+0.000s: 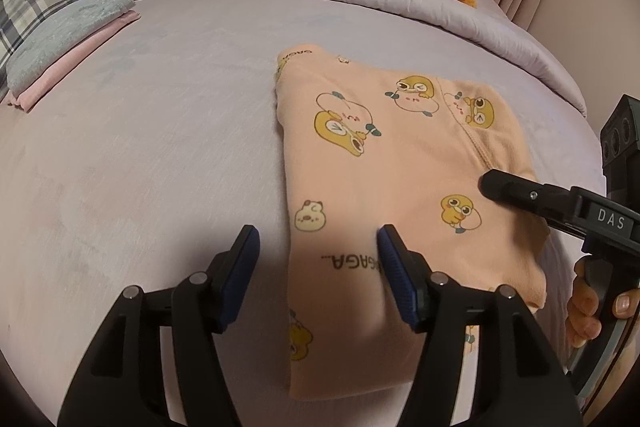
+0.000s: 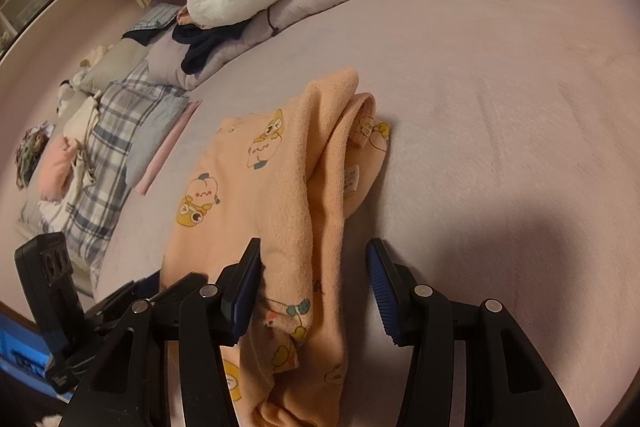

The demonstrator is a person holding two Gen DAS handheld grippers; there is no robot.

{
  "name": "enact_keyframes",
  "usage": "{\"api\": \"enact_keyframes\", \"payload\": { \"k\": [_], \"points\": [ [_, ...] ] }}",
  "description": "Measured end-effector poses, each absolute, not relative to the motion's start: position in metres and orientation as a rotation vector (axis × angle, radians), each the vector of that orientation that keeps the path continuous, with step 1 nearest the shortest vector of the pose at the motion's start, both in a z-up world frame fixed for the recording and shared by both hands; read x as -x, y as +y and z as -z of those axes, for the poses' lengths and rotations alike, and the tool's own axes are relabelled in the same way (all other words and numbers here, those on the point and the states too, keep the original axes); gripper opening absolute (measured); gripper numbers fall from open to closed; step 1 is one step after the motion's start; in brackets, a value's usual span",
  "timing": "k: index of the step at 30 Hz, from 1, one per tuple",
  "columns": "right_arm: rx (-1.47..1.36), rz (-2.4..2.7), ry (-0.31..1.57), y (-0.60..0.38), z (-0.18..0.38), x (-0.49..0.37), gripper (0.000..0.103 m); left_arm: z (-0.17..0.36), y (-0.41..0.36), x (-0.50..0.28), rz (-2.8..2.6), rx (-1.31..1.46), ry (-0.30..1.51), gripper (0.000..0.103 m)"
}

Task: Fold small clothes
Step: 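Open both grippers to release the folded shirt on the bed, then pull both open grippers back from the folded shirt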

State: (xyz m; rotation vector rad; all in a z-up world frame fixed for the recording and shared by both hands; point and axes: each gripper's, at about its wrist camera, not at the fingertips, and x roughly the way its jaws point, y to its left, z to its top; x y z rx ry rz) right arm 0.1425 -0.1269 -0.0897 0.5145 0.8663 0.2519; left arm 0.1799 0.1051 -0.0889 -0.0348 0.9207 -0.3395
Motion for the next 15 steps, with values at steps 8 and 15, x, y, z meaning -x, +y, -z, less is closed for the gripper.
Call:
{"api": "enact_keyframes", "payload": {
  "k": [8, 15],
  "points": [
    [-0.512, -0.246, 0.868, -0.1273, 0.0888, -0.141, 0.051, 0.0897, 0.1085, -0.1753, 0.336, 0.039, 0.923, 0.064],
    [-0.51, -0.243, 0.87, -0.1283, 0.0881, -0.1406, 0.051, 0.09, 0.1094, -0.1739, 0.336, 0.039, 0.923, 0.064]
  ]
}}
